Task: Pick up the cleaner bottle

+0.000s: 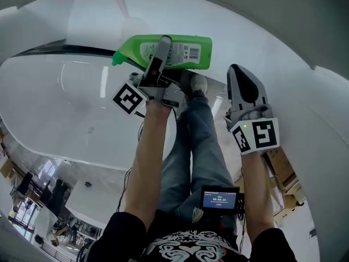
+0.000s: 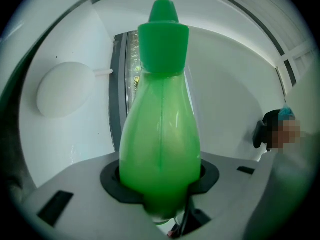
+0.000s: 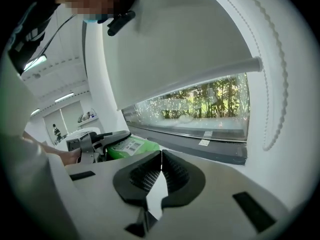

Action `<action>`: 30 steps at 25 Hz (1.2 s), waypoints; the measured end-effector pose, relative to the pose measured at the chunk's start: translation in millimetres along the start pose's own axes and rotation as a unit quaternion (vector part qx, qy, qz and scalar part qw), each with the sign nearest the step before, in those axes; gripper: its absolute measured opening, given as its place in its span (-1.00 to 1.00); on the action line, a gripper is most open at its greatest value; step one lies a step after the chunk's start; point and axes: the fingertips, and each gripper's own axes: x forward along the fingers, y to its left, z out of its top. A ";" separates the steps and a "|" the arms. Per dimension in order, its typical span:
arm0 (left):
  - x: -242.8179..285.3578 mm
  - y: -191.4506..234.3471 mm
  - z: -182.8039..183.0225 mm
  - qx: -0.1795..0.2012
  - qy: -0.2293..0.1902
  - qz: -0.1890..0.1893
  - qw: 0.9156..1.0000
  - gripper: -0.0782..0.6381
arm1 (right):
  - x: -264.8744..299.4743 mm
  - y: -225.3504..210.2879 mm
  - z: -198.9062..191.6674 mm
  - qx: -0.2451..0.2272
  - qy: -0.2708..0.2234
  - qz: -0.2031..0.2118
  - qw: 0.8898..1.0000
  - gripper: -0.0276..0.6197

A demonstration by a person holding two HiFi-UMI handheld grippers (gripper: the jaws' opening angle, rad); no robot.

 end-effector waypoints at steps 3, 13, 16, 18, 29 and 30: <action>-13.0 -12.2 3.2 0.002 -0.002 0.006 1.000 -0.25 | -8.2 13.6 5.7 -0.005 -0.002 0.011 1.000 -0.83; -29.9 -47.2 15.2 -0.013 -0.025 -0.005 1.000 -0.25 | -15.5 25.3 39.9 -0.052 -0.020 0.022 0.998 -0.83; -29.9 -48.3 14.6 -0.016 -0.027 -0.005 0.999 -0.25 | -13.2 20.7 42.3 -0.056 -0.025 0.023 0.998 -0.83; -31.2 -47.6 14.3 -0.015 -0.027 -0.004 1.000 -0.25 | -11.8 18.1 43.0 -0.060 -0.028 0.022 0.998 -0.83; -28.1 -47.5 15.7 -0.012 -0.022 -0.014 1.000 -0.25 | -6.2 -1.8 44.2 -0.067 -0.053 -0.014 0.996 -0.83; -28.1 -47.3 15.9 -0.014 -0.023 -0.012 1.000 -0.25 | -6.4 -2.8 44.6 -0.066 -0.055 -0.016 0.996 -0.83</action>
